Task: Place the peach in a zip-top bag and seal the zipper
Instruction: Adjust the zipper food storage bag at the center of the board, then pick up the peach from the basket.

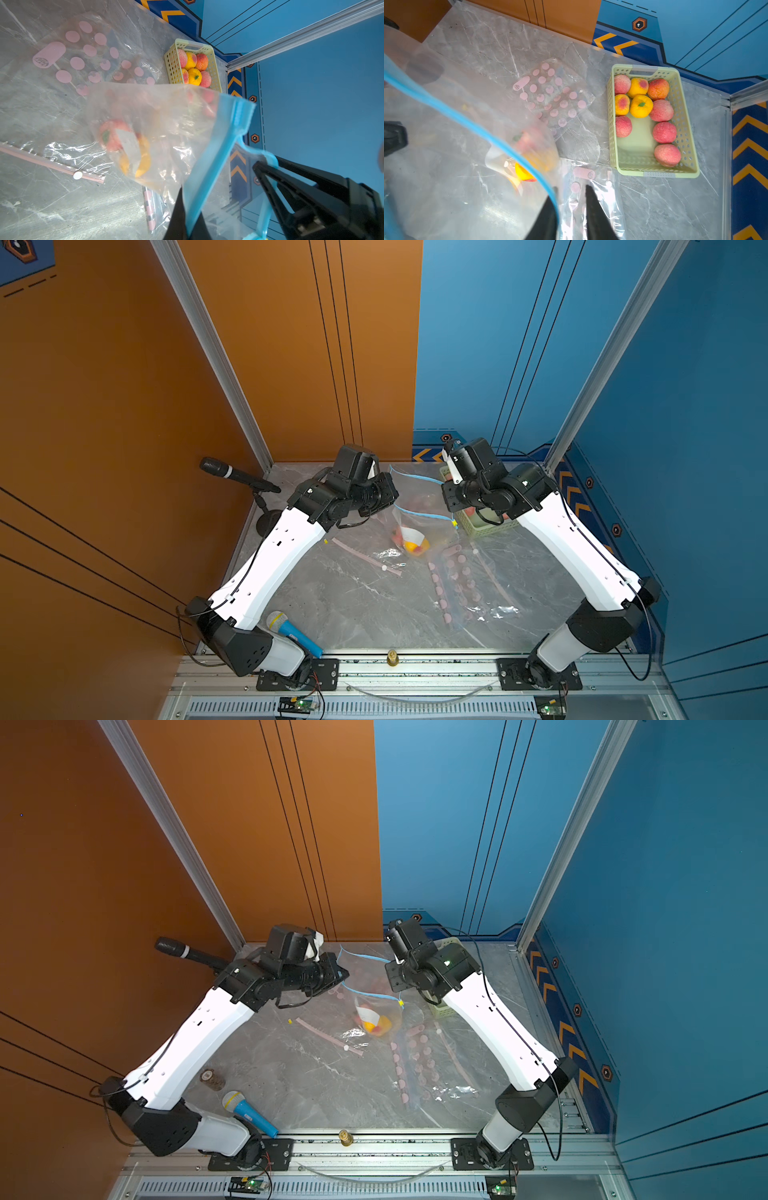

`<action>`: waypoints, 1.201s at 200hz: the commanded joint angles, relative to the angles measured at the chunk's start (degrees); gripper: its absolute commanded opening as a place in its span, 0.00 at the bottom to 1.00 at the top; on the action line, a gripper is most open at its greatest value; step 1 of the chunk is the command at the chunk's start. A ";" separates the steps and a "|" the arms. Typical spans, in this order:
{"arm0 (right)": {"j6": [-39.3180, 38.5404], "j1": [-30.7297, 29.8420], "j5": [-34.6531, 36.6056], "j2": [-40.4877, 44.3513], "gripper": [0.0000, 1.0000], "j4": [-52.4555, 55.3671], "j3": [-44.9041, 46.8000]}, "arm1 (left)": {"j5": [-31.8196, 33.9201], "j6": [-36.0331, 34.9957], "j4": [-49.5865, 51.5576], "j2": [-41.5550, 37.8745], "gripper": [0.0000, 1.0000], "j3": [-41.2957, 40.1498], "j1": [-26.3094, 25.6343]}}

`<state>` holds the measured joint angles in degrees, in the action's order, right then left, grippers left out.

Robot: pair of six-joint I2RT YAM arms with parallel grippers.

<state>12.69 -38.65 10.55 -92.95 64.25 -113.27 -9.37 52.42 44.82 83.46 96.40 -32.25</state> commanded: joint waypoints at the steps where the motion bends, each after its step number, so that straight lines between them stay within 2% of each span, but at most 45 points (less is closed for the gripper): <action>1: -0.06 1.97 -7.37 1.77 0.42 -2.38 0.42 | 1.15 1.01 1.03 0.50 0.00 -0.82 0.58; 28: -0.06 5.39 -16.80 5.43 0.55 -5.89 1.44 | 1.36 1.19 0.92 1.94 0.00 -0.01 0.87; 57: 1.82 11.24 -26.56 10.27 0.60 -10.82 4.16 | 1.36 0.92 0.95 3.08 0.00 0.46 0.97; 79: 4.10 16.80 -27.18 12.92 0.61 -13.21 6.69 | 1.49 0.83 0.89 3.44 0.00 0.29 1.07; 91: 4.83 19.70 -25.97 13.32 0.61 -13.47 7.79 | 1.32 0.74 0.83 3.54 0.00 0.28 1.04; 109: 4.30 23.18 -19.18 11.71 0.62 -11.29 8.68 | 1.14 0.51 0.56 3.64 0.00 0.28 1.09; 141: 1.05 28.58 -8.99 2.80 0.64 -6.05 7.97 | 1.16 0.19 0.53 3.59 0.00 0.19 1.14; 187: -4.55 33.30 -2.39 -12.75 0.67 -1.29 3.04 | 0.49 0.31 0.01 4.25 0.00 0.19 0.90; 240: -8.80 35.04 3.18 -24.70 0.68 -1.23 -0.54 | -0.26 0.31 -0.26 5.54 0.00 0.72 0.61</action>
<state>7.25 -4.12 8.91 -115.07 60.80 -110.24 -9.04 53.23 44.36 87.85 96.38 -31.51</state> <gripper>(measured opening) 0.678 0.050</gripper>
